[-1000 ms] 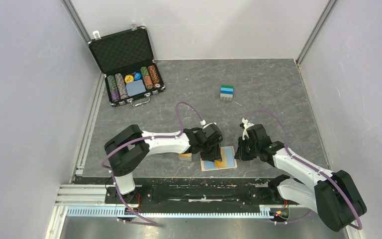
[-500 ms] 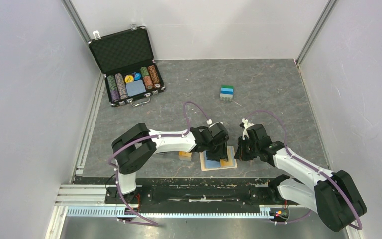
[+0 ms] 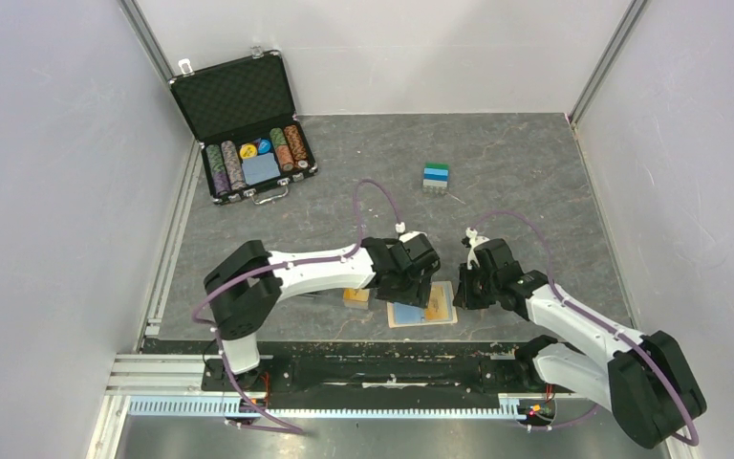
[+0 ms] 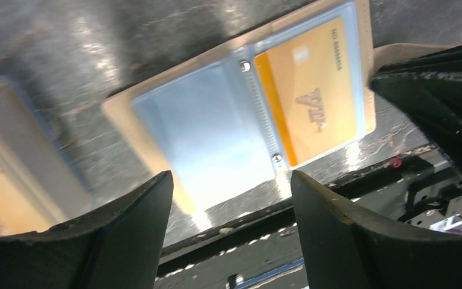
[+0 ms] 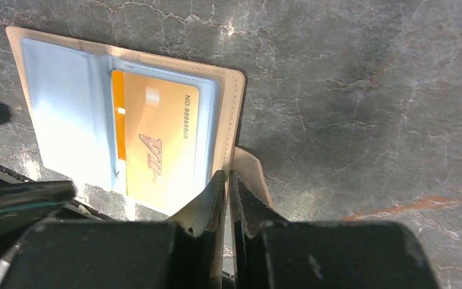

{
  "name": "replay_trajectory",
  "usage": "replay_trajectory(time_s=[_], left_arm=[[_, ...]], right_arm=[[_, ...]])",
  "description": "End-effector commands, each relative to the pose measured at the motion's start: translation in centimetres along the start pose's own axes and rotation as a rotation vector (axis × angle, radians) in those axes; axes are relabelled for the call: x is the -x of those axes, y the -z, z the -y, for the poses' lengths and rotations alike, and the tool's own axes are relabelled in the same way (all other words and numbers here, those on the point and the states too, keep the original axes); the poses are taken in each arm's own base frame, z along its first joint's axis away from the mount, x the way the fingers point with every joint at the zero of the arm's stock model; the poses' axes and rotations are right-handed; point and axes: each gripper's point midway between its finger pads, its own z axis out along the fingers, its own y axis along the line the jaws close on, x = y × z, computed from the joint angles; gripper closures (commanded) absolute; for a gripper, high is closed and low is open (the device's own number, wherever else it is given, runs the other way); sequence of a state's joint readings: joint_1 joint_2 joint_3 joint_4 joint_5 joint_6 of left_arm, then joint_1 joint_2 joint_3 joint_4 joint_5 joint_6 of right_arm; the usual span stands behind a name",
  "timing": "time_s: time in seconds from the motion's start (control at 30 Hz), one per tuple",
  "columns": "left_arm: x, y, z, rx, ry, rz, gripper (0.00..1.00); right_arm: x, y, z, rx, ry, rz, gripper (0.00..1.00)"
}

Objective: Put the credit cards into the card holder
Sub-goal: Insert the credit card into the card holder.

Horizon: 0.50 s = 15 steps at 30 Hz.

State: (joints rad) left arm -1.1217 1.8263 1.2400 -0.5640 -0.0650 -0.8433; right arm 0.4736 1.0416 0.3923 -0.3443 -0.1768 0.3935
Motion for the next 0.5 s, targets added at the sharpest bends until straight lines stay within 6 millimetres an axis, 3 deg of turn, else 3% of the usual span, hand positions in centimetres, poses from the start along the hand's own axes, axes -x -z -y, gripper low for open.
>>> replay_trajectory(time_s=[0.0, 0.33, 0.47], left_arm=[[1.9, 4.7, -2.1, 0.094, -0.109, 0.09, 0.21], [3.0, 9.5, -3.1, -0.039, -0.043, 0.198, 0.12], [3.8, 10.9, -5.3, -0.131, 0.062, 0.234, 0.13]], right_arm=[[2.0, 1.4, -0.3, -0.021, 0.022, 0.046, 0.92], [4.7, 2.9, -3.4, 0.09, 0.009, 0.118, 0.86], [5.0, 2.9, -4.5, 0.127, 0.005, 0.127, 0.85]])
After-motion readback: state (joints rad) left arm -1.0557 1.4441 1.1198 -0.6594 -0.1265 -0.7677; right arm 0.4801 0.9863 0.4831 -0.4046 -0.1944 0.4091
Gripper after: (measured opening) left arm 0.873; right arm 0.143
